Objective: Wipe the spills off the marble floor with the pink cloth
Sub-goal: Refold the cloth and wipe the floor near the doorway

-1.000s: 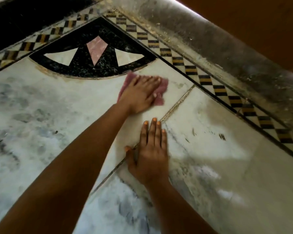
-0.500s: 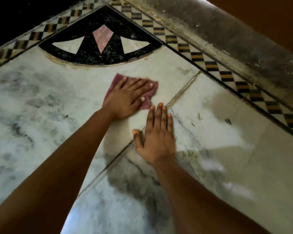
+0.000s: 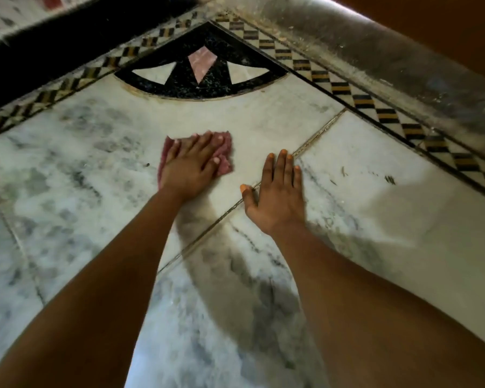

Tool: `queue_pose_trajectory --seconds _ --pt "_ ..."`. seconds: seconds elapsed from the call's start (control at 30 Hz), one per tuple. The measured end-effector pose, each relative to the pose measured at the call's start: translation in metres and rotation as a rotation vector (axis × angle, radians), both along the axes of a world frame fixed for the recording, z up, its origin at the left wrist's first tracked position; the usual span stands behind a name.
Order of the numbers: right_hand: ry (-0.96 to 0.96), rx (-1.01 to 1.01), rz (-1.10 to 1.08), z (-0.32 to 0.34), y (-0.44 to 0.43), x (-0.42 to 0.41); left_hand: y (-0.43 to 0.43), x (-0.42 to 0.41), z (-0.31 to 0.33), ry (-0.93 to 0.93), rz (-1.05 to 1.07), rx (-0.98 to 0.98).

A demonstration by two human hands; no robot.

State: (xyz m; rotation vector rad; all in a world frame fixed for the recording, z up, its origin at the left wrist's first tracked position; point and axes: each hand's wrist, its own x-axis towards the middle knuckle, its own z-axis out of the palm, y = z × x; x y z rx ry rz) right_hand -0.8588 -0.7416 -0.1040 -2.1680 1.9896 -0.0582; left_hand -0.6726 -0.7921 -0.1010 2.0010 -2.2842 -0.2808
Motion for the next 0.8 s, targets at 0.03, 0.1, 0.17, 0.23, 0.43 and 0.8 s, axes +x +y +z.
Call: queue_pose_trajectory --seconds 0.03,0.1,0.17,0.23,0.43,0.8 --pt "-0.002 0.011 0.000 0.000 0.000 -0.001 0.014 -0.001 0.000 0.021 -0.001 -0.002" --pt "-0.009 0.037 0.008 0.004 -0.001 -0.001 0.042 -0.002 0.004 0.066 0.015 -0.006" --pt "-0.033 0.088 0.015 0.009 -0.003 -0.002 0.070 0.000 0.005 0.101 0.021 0.002" --pt "-0.058 0.151 0.035 0.014 0.002 -0.006 0.101 0.003 0.005 0.148 0.023 -0.005" --pt "-0.158 0.123 0.055 0.022 0.079 -0.006 0.177 0.010 0.017 0.356 0.218 0.053" --pt "-0.783 0.231 -0.122 0.087 0.189 0.013 0.277 0.022 0.118 1.987 1.025 0.294"
